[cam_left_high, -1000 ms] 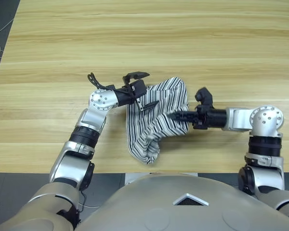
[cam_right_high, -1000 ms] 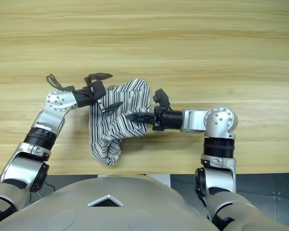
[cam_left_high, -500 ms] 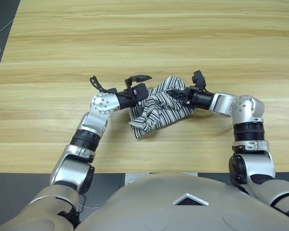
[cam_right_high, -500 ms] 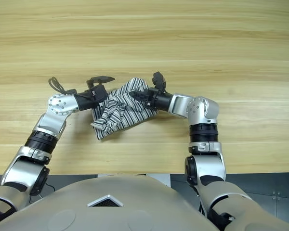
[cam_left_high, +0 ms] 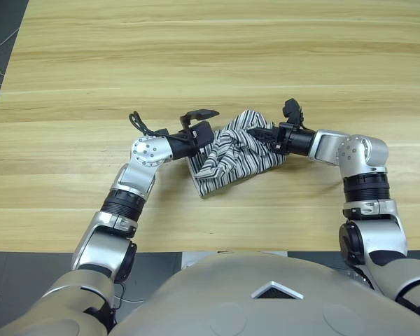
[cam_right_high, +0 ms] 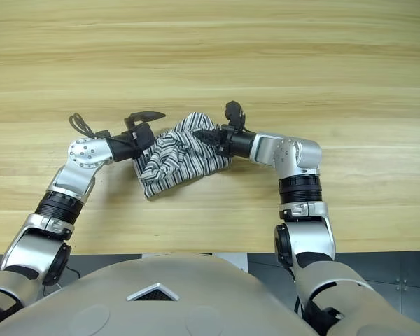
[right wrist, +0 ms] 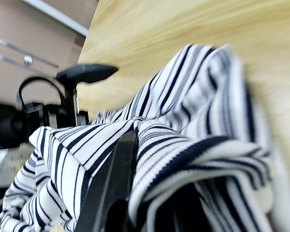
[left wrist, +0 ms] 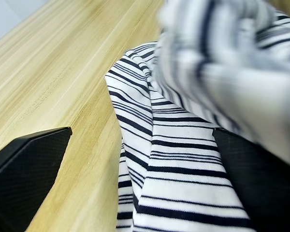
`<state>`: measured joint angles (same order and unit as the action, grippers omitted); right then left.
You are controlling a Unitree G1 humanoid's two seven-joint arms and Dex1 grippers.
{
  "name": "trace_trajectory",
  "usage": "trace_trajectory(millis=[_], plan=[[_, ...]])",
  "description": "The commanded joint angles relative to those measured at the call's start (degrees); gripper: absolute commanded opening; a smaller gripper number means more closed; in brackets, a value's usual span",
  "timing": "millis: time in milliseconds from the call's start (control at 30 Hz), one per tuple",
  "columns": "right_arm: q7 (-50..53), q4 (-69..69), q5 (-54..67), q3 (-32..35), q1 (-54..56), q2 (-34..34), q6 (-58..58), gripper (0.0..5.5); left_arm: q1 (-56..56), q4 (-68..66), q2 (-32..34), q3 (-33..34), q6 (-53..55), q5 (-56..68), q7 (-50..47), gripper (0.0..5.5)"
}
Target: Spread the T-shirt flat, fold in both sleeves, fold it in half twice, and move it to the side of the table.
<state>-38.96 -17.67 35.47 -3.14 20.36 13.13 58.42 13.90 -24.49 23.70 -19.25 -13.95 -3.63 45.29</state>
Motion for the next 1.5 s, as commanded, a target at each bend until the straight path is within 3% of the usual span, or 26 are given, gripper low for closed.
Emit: trace_trajectory(millis=[33, 133, 400, 533, 700, 800, 1033, 1200, 1400, 1500], plan=[[-0.3, 0.0, -2.2, -2.3, -3.4, 0.8, 0.7, 0.88, -0.1, -1.2, 1.2, 0.6, 2.2, -1.3, -0.2, 5.5], [0.2, -0.9, -2.3, -1.2, -2.9, 0.6, 0.4, 1.39, 1.0, -0.1, 1.3, 2.7, 2.9, 0.4, -0.1, 5.5], [2.9, -4.3, -3.9, 0.2, -3.0, -0.8, -1.2, 2.45, 6.6, 12.8, -2.4, 19.1, 17.1, 21.8, -2.1, 5.5], [3.6, -4.7, -3.2, 1.7, -2.6, -1.8, -0.2, 2.58, 4.1, 18.7, -2.5, 21.2, 22.5, 26.6, -2.1, 5.5], [5.6, -6.2, -0.3, 6.4, -0.9, -3.4, 4.2, 2.58, -7.0, 36.4, 1.1, 16.1, 33.0, 35.0, 5.7, 5.5], [6.4, -6.4, 2.7, 10.0, 0.3, -4.3, 8.4, 2.58, -12.5, 41.7, 3.2, 11.0, 34.5, 34.0, 8.5, 5.5], [7.7, -6.7, 5.7, 14.5, 1.4, -5.1, 11.9, 2.58, -17.5, 45.2, 5.9, 5.3, 33.8, 30.9, 10.7, 5.5], [8.4, -4.8, 6.0, 16.7, 1.2, -6.5, 7.3, 2.58, -19.0, 46.5, 6.5, 2.6, 32.9, 29.3, 11.1, 5.5], [8.4, -4.9, 6.9, 17.3, 1.7, -6.5, 8.1, 3.43, -19.5, 43.0, 6.7, 1.4, 31.2, 26.8, 11.1, 5.5], [9.3, -5.9, 8.3, 19.2, 2.8, -6.7, 9.5, 3.51, -20.0, 41.7, 7.0, 0.6, 30.0, 25.3, 11.3, 5.5]])
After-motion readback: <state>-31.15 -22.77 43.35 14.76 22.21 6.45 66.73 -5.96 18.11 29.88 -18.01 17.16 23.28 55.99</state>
